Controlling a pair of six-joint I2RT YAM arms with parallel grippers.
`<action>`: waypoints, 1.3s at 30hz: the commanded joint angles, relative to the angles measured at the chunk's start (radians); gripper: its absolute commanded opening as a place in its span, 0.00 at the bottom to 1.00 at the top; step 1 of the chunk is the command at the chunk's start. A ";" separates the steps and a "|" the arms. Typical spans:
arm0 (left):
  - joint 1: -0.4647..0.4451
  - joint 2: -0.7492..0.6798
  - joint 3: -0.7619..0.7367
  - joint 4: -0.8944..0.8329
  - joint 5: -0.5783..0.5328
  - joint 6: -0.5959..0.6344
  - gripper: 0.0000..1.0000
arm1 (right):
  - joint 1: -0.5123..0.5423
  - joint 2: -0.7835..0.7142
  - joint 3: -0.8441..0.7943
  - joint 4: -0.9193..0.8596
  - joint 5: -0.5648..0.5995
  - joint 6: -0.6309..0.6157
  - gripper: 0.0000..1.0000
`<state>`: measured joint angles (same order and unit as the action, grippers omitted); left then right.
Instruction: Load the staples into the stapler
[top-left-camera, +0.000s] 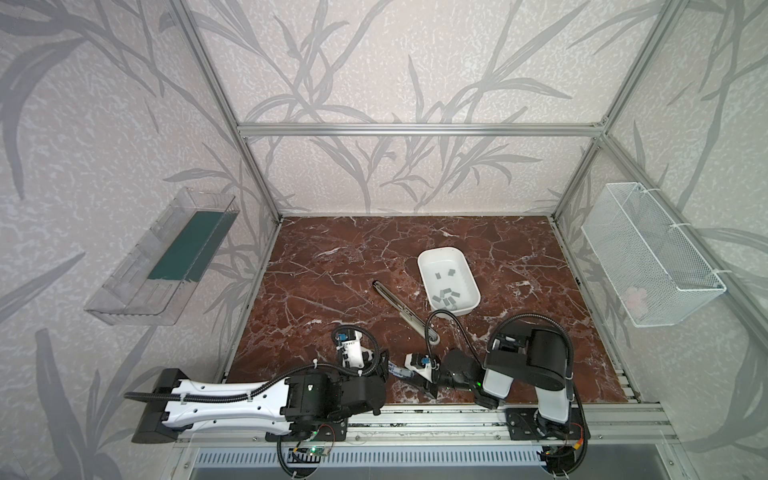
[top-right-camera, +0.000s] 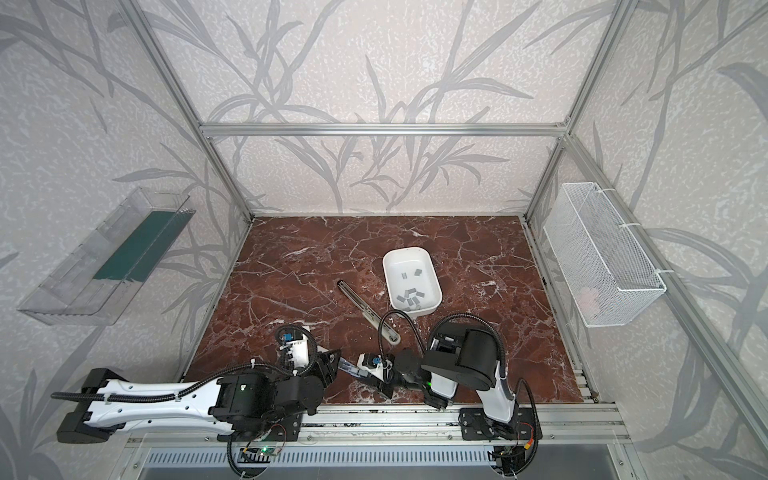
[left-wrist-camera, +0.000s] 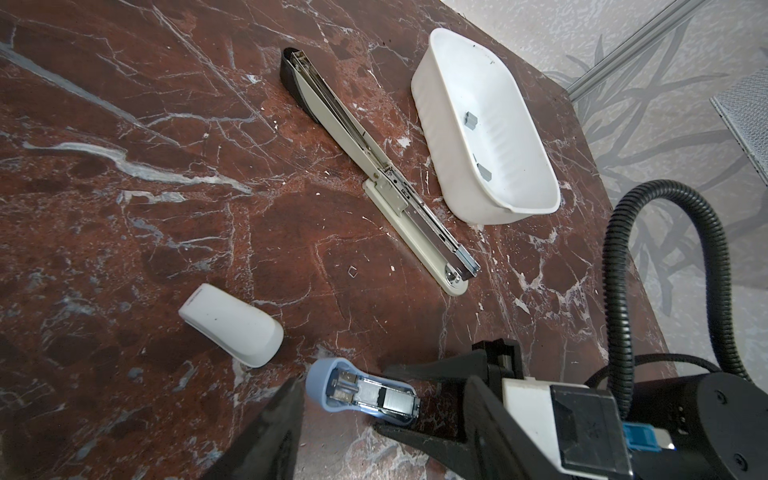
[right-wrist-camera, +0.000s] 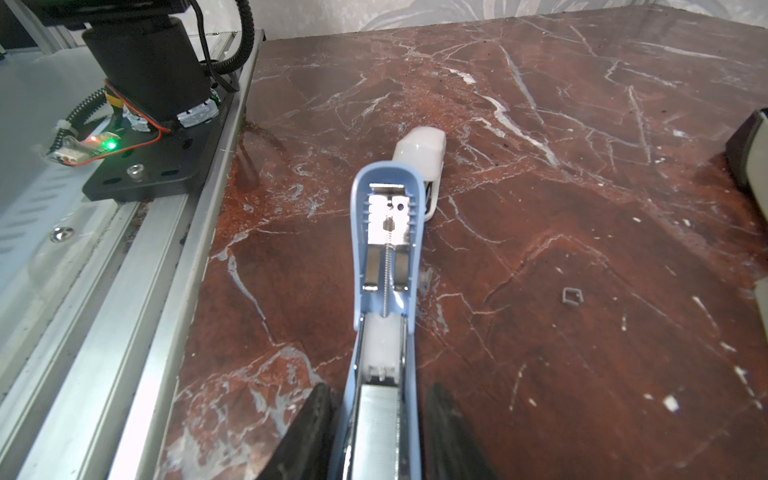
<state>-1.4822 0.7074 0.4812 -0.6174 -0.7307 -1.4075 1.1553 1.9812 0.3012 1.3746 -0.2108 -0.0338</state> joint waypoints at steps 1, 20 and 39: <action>-0.003 -0.016 -0.035 0.015 -0.017 0.021 0.63 | 0.002 0.045 -0.030 -0.199 0.001 0.050 0.38; -0.001 0.062 -0.064 0.173 -0.038 0.090 0.64 | 0.002 0.051 -0.068 -0.194 0.017 0.094 0.48; 0.002 0.083 -0.096 0.219 -0.040 0.069 0.66 | 0.020 -0.021 -0.027 -0.368 0.011 0.088 0.31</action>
<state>-1.4822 0.7746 0.4034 -0.4137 -0.7322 -1.3361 1.1584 1.9034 0.3111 1.2282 -0.1860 0.0216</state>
